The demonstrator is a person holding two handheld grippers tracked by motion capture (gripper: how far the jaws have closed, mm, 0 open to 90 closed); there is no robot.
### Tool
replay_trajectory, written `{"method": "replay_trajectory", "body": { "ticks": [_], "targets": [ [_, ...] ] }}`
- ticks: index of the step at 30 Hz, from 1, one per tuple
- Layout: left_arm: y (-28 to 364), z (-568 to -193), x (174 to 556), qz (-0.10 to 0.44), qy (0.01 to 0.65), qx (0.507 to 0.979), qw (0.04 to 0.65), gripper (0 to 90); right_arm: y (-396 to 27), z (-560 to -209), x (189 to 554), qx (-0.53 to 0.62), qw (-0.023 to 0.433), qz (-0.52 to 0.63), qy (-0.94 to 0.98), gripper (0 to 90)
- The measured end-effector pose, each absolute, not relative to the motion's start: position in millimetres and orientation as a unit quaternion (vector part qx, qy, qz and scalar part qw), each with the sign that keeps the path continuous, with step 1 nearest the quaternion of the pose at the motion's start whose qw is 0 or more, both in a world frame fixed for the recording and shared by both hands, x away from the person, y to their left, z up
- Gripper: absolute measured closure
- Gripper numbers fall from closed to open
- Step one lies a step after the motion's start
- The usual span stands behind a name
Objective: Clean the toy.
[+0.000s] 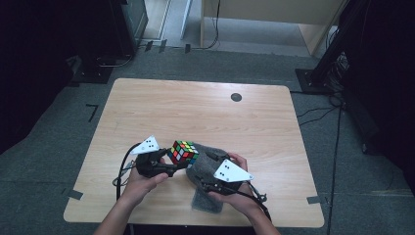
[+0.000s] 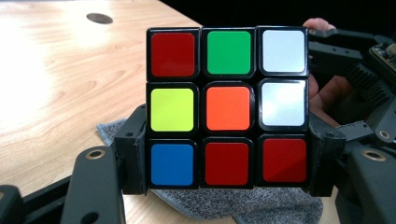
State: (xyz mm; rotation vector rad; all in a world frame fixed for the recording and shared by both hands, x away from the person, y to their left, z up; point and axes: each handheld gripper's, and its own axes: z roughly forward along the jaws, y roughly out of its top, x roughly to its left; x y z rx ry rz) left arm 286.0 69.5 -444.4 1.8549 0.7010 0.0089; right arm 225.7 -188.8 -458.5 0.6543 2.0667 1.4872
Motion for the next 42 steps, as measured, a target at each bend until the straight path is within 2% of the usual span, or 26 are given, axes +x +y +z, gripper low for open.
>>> {"method": "replay_trajectory", "body": {
  "ticks": [6,15,22,34,37,38,42],
  "targets": [
    [69.4,-445.2,288.7,0.001,0.295,0.786,0.543,34.2,-178.8,-463.3,224.0,0.229,0.269,0.529,0.771,22.5],
    [75.2,-451.0,301.9,-0.014,0.307,0.788,0.533,34.3,-165.0,-472.0,228.7,0.228,0.295,0.508,0.776,21.9],
    [70.7,-453.2,302.7,-0.05,0.296,0.79,0.534,34.3,-158.0,-475.8,228.2,0.223,0.321,0.491,0.778,22.2],
    [62.8,-453.6,301.8,-0.088,0.295,0.799,0.516,34.2,-154.7,-479.9,226.6,0.204,0.352,0.479,0.778,24.5],
    [59.4,-452.8,299.2,-0.082,0.293,0.804,0.51,34.1,-154.2,-480.8,225.1,0.194,0.361,0.474,0.779,29.4],
    [60.1,-452.7,299.9,-0.087,0.297,0.8,0.514,33.7,-154.0,-481.2,223.4,0.186,0.374,0.469,0.778,33.9],
    [64.7,-450.8,301.8,-0.109,0.296,0.783,0.536,30.2,-156.4,-477.4,220.7,0.182,0.37,0.479,0.775,34.3]
  ]
}}
